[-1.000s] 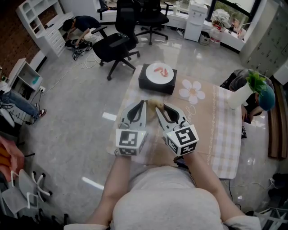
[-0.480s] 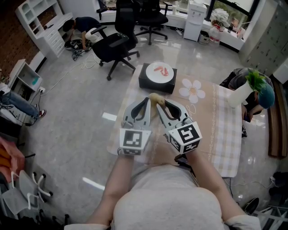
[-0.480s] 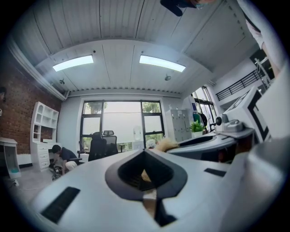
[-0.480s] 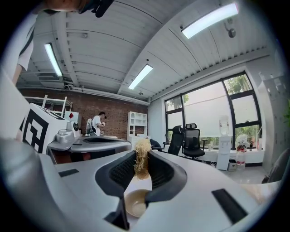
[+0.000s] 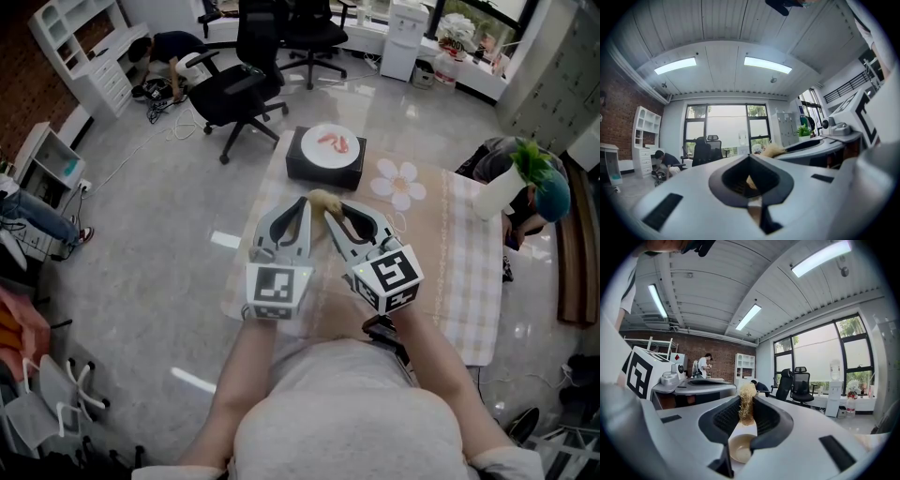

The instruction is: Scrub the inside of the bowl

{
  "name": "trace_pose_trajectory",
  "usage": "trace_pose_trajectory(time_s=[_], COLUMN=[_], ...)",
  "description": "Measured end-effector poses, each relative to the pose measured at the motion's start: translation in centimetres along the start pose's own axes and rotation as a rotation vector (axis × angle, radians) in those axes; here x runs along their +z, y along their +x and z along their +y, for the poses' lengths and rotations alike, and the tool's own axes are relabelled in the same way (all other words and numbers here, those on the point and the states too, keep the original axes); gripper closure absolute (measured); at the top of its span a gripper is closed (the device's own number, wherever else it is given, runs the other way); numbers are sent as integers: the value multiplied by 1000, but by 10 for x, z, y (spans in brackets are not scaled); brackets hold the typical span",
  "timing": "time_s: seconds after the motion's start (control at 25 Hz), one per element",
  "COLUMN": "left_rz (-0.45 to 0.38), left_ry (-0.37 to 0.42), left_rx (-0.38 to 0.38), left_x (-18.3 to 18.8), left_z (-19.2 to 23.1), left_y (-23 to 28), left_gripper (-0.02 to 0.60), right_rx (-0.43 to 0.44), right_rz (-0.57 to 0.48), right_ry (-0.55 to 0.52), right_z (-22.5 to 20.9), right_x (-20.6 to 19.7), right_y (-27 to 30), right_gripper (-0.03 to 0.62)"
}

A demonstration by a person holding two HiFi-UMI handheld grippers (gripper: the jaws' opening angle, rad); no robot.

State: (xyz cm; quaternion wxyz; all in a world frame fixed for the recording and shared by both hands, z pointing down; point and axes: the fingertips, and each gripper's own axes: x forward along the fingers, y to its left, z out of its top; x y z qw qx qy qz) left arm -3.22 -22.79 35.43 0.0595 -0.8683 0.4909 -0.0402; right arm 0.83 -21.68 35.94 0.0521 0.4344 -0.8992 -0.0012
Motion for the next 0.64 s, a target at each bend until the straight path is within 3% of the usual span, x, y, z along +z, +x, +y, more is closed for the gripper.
trace_pose_trajectory(time_s=[0.64], left_rz=[2], left_ry=[-9], left_rx=[-19], left_x=[3], left_z=[-4], left_y=[0], left_gripper=[572], right_rx=[0], right_rz=[18], right_ry=[29], right_z=[0], right_x=[-4], right_y=[-4], right_gripper=[519])
